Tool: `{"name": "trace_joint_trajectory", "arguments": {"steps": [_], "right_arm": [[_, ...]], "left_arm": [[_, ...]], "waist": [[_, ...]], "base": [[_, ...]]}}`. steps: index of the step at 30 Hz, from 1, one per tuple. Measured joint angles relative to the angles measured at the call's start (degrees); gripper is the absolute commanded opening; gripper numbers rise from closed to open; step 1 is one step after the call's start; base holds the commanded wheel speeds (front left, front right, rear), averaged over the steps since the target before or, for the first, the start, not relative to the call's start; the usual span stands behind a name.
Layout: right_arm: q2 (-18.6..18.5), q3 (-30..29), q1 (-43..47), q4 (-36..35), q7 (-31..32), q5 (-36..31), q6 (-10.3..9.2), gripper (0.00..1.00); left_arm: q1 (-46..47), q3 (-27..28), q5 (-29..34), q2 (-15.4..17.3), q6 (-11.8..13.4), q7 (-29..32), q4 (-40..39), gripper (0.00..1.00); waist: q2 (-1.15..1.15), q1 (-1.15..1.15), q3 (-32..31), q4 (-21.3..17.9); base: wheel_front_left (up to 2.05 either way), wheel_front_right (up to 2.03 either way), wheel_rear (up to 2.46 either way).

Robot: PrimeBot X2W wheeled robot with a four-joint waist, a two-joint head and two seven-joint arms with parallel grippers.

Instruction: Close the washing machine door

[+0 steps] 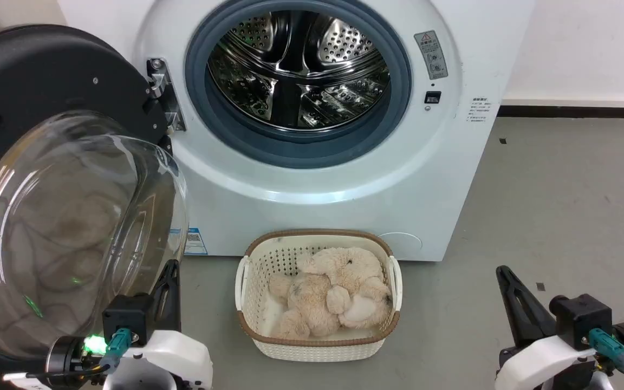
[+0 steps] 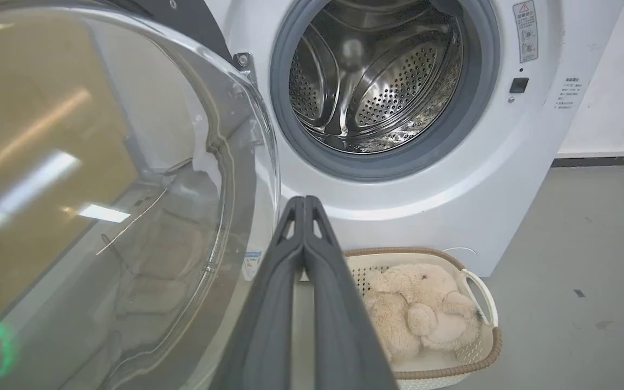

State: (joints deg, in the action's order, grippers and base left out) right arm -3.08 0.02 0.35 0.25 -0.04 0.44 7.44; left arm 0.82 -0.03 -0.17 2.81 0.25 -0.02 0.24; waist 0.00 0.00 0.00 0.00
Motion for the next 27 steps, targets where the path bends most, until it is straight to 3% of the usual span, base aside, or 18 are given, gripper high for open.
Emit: {"name": "trace_joint_trajectory", "arguments": {"steps": [27], "right_arm": [[0.0,0.0,0.0,0.0,0.0,0.0,0.0,0.0]], "left_arm": [[0.0,0.0,0.0,0.0,0.0,0.0,0.0,0.0]], "waist": [[0.0,0.0,0.0,0.0]], "base": [[0.0,0.0,0.0]]}}
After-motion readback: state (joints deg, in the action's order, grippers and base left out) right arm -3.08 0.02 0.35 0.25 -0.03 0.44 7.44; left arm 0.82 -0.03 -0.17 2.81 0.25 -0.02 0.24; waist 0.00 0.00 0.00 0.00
